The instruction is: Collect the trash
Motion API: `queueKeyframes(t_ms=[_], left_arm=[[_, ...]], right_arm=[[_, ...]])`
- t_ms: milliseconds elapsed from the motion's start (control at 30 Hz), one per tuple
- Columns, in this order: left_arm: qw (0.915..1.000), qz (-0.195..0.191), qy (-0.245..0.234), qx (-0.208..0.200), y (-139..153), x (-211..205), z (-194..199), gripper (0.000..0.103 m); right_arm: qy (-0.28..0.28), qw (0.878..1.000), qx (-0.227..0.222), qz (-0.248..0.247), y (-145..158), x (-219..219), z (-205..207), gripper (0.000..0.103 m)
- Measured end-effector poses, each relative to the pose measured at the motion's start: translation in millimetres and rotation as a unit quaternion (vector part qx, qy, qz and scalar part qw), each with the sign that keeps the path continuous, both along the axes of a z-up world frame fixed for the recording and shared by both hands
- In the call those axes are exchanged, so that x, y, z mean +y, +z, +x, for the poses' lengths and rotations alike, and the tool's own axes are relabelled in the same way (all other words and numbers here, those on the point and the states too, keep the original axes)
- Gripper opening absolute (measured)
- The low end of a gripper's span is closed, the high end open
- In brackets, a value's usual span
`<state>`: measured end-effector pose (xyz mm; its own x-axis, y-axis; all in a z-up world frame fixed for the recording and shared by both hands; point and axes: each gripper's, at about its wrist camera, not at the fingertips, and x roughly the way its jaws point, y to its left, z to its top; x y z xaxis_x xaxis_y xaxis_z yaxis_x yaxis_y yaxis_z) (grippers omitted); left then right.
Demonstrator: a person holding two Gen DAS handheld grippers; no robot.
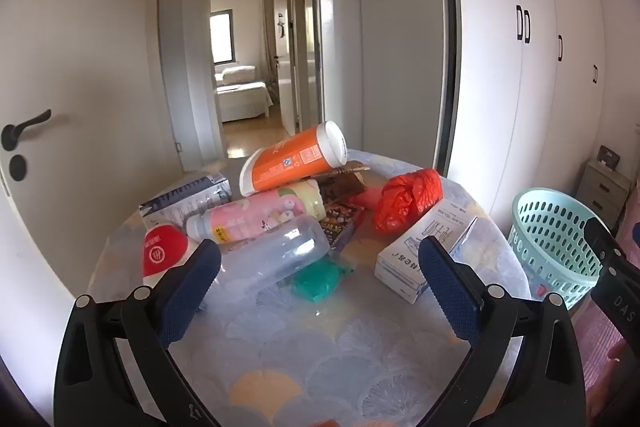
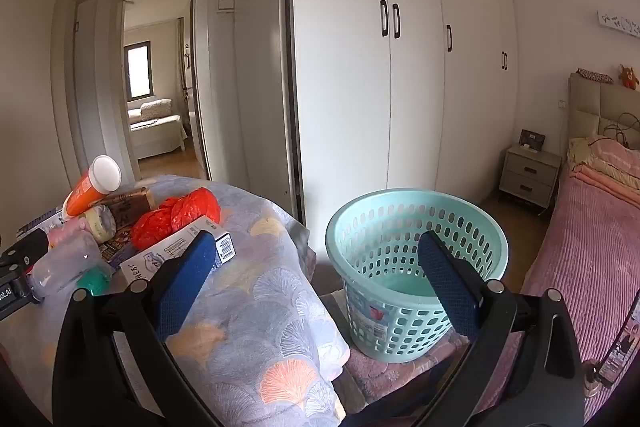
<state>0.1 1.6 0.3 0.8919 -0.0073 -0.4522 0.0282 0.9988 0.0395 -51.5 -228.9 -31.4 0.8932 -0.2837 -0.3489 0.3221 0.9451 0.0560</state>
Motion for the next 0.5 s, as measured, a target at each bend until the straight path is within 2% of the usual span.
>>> queueKeyframes(t_ms=[367, 500], left_arm=[[0.9999, 0.005, -0.002, -0.012, 0, -1, -8, 0.096], [0.9997, 0.007, -0.017, -0.017, 2, -3, -4, 0.096]], right_arm=[[-0.001, 1.000, -0.006, -0.014, 3, 4, -3, 0.096], [0.002, 1.000, -0.004, -0.014, 4, 6, 3, 0.096]])
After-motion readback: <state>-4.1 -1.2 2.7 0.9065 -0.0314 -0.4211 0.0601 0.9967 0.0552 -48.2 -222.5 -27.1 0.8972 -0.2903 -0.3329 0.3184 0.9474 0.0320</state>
